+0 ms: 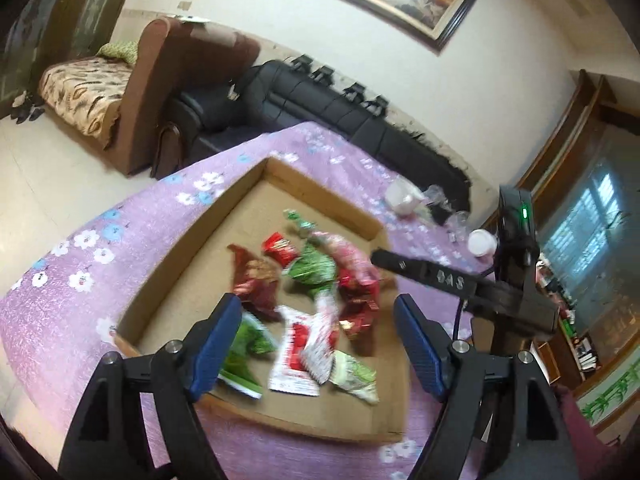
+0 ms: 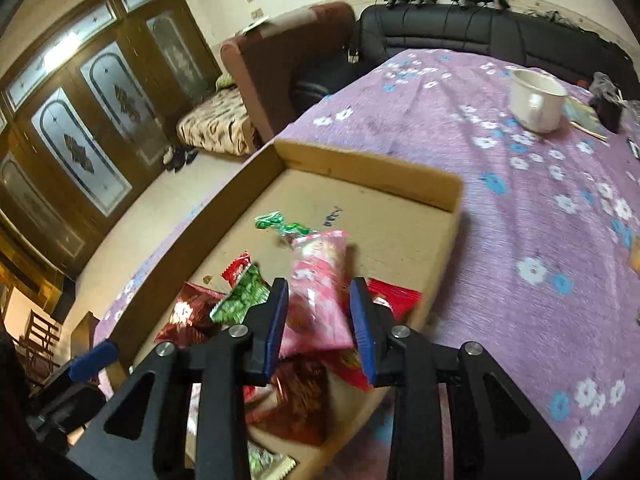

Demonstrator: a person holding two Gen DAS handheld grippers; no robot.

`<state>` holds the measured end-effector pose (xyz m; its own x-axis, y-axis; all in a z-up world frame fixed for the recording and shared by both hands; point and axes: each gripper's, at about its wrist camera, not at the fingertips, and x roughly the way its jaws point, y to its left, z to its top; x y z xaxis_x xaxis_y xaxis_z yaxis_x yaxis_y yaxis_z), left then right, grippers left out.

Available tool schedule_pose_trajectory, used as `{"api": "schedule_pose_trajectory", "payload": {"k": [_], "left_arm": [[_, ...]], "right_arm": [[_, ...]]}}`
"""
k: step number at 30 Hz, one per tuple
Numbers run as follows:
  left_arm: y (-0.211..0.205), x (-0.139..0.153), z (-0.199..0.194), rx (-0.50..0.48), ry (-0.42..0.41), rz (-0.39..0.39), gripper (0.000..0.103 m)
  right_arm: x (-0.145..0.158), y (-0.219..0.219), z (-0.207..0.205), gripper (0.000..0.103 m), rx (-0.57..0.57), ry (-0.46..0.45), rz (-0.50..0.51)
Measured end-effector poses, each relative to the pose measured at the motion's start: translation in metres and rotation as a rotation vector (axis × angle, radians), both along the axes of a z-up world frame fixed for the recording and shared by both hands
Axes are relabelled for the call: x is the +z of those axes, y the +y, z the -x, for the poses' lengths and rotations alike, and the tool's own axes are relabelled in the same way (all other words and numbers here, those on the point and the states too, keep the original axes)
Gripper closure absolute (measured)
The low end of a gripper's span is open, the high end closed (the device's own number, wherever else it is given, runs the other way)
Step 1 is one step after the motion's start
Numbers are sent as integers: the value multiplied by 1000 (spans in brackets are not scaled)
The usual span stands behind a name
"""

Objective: Organize snacks

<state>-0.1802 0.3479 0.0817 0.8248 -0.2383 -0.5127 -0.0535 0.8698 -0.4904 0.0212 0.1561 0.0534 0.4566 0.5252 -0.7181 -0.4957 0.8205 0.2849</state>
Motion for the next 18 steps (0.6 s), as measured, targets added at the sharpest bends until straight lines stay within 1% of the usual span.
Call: {"api": "schedule_pose_trajectory", "payload": {"k": [2, 4, 5, 7, 8, 10, 12, 13, 15, 18], "left_arm": [[-7, 4, 2, -26, -19, 17, 25], [-15, 5, 4, -55, -37, 50, 25], [-21, 5, 5, -80, -43, 85, 25], [-33, 3, 5, -122, -38, 124, 25], [-43, 3, 4, -148, -28, 125, 25], [-67, 3, 1, -197, -16, 96, 25], [-86, 4, 0, -237, -1, 76, 25], [-96, 3, -2, -260, 10, 65, 25], [-114, 2, -6, -300, 30, 41, 25], [-132, 3, -8, -331, 41, 6, 25]], "right_arm": [[7, -25, 9, 68, -21, -33, 12], [13, -62, 16, 65, -62, -52, 17], [15, -81, 17, 62, -88, -57, 20], [18, -128, 16, 62, -169, -65, 30], [18, -153, 13, 62, -221, -66, 38], [18, -204, 9, 62, -319, -51, 28], [14, -252, 5, 62, -402, -22, -3], [12, -267, 2, 62, -427, -13, -10], [7, -286, -6, 62, -457, 2, -12], [-2, -296, -23, 62, -479, 34, -19]]}}
